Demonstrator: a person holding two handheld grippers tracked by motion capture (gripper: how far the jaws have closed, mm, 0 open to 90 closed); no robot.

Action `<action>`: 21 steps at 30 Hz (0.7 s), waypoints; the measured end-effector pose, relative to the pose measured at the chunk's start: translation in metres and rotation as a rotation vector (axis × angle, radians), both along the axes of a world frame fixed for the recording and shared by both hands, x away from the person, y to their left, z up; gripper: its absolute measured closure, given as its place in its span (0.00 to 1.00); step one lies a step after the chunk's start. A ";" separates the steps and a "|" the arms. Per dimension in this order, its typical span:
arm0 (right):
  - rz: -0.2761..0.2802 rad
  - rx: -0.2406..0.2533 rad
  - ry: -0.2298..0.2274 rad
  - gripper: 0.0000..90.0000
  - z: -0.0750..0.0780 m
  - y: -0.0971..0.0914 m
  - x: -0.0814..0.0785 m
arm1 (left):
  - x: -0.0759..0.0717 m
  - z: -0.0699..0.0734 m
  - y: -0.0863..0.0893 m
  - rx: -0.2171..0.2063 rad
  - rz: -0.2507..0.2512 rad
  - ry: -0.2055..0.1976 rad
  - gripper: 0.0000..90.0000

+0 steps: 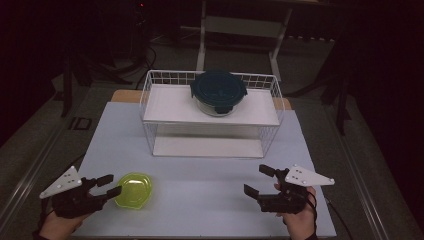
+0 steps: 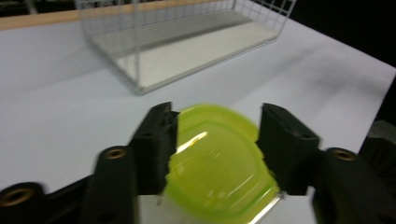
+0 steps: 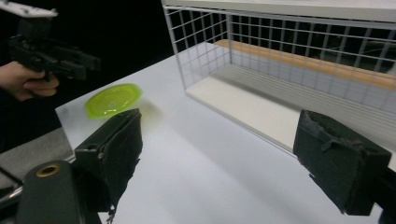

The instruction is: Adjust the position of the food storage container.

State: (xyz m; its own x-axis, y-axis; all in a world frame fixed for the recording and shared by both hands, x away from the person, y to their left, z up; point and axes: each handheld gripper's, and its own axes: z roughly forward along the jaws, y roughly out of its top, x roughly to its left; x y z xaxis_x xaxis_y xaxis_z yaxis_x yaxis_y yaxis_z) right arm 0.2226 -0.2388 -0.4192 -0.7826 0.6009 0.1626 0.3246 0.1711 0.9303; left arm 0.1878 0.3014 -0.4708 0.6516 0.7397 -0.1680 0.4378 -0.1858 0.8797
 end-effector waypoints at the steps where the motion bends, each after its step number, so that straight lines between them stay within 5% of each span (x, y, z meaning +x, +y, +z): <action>1: -0.007 0.005 0.007 0.17 -0.001 -0.003 0.000 | -0.002 -0.001 0.004 0.006 0.010 0.002 0.61; 7: -0.019 0.011 0.019 0.17 -0.007 -0.008 -0.001 | -0.010 -0.009 0.026 0.033 0.039 0.058 0.82; 9: -0.023 0.008 0.020 0.17 -0.008 -0.008 0.000 | -0.011 -0.020 0.029 0.057 0.021 0.114 0.86; 15: -0.025 0.015 0.021 0.17 -0.008 -0.009 -0.001 | -0.007 -0.038 0.021 0.160 0.024 0.172 0.97; 21: -0.026 0.021 0.027 0.17 -0.008 -0.011 -0.001 | -0.003 -0.051 0.010 0.201 -0.017 0.195 0.98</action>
